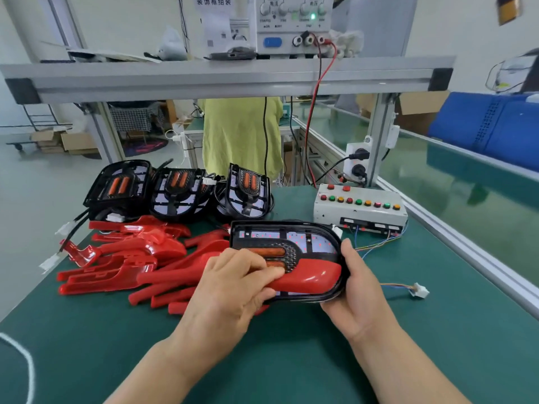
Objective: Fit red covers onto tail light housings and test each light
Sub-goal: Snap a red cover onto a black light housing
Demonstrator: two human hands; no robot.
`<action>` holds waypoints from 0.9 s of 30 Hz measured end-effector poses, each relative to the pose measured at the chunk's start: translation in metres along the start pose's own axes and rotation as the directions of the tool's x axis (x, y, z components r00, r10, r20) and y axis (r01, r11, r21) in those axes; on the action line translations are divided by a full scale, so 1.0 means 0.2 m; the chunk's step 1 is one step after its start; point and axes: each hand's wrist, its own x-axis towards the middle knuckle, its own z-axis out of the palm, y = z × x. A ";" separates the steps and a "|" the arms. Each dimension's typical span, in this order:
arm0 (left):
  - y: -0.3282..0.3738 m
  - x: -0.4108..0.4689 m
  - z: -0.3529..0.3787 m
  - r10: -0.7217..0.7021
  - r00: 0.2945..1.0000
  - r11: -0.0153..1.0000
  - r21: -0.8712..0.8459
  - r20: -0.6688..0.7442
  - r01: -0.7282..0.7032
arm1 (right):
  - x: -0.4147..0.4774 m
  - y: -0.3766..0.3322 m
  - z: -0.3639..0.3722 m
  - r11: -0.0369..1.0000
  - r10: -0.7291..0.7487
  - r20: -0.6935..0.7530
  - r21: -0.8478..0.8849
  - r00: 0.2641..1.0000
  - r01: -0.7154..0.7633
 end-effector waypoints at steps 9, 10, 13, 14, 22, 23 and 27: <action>0.12 -0.12 0.00 0.145 0.989 0.986 0.081 -0.022 -0.143 | -0.15 0.01 -0.05 0.997 -0.044 0.026 -0.065 0.999 0.046; 0.13 -0.13 0.00 0.159 0.987 0.984 0.087 -0.021 -0.156 | -0.17 0.01 -0.05 0.996 -0.051 0.024 -0.069 0.998 0.052; 0.14 -0.15 0.01 0.180 0.984 0.978 0.113 -0.006 -0.178 | -0.18 0.01 -0.05 0.994 -0.067 0.022 -0.083 0.998 0.068; 0.15 -0.16 0.02 0.177 0.984 0.978 0.112 -0.003 -0.175 | -0.19 0.01 -0.04 0.994 -0.067 0.021 -0.086 0.998 0.069; 0.14 -0.14 0.03 0.144 0.989 0.987 0.070 -0.010 -0.143 | -0.20 0.01 -0.02 0.990 -0.051 0.044 -0.129 0.998 0.057; 0.14 -0.15 0.03 0.142 0.990 0.988 0.066 -0.004 -0.141 | -0.20 0.01 -0.03 0.989 -0.049 0.042 -0.134 0.998 0.055; 0.15 -0.15 0.04 0.143 0.990 0.989 0.037 0.016 -0.143 | -0.20 0.02 -0.03 0.988 -0.052 0.034 -0.143 0.998 0.057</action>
